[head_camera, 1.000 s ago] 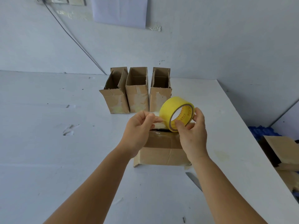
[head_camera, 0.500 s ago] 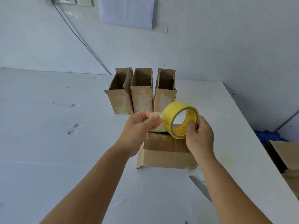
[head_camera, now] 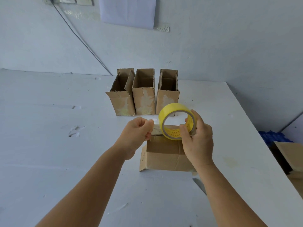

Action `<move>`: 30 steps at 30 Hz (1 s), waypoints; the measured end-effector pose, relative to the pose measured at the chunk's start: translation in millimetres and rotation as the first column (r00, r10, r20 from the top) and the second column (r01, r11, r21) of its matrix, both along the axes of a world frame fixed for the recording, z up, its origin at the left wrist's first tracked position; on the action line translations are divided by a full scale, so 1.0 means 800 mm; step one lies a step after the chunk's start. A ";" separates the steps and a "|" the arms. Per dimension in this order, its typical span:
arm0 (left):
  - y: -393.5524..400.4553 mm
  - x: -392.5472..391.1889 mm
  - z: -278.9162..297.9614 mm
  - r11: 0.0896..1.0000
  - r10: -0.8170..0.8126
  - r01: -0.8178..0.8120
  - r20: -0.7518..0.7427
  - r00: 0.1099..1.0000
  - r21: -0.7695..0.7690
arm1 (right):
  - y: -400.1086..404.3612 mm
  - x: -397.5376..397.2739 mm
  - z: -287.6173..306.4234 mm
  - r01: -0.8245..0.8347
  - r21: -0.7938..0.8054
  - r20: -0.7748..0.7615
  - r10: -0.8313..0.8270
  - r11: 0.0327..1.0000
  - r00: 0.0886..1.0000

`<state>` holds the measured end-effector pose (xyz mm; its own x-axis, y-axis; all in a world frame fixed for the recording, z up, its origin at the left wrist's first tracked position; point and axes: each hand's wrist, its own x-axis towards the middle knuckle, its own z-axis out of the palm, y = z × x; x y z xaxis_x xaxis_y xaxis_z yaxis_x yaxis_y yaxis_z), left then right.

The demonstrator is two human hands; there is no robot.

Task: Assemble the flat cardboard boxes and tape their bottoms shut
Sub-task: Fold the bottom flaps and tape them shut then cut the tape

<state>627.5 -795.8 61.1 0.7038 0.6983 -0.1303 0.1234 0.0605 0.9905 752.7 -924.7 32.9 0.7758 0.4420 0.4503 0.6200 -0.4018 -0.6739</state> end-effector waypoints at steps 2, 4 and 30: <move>0.003 -0.001 -0.001 1.000 -0.007 0.007 -0.005 1.000 0.013 | 0.001 0.003 -0.001 -0.049 -0.035 -0.035 0.048 0.998 0.998; 0.006 -0.002 -0.001 0.998 -0.022 0.024 -0.028 0.999 0.051 | 0.001 0.005 -0.001 -0.079 -0.005 -0.045 0.079 0.997 0.996; 0.050 -0.043 -0.037 0.991 -0.033 0.020 -0.098 0.995 -0.133 | 0.009 -0.014 0.003 -0.163 0.086 -0.140 0.174 0.983 0.975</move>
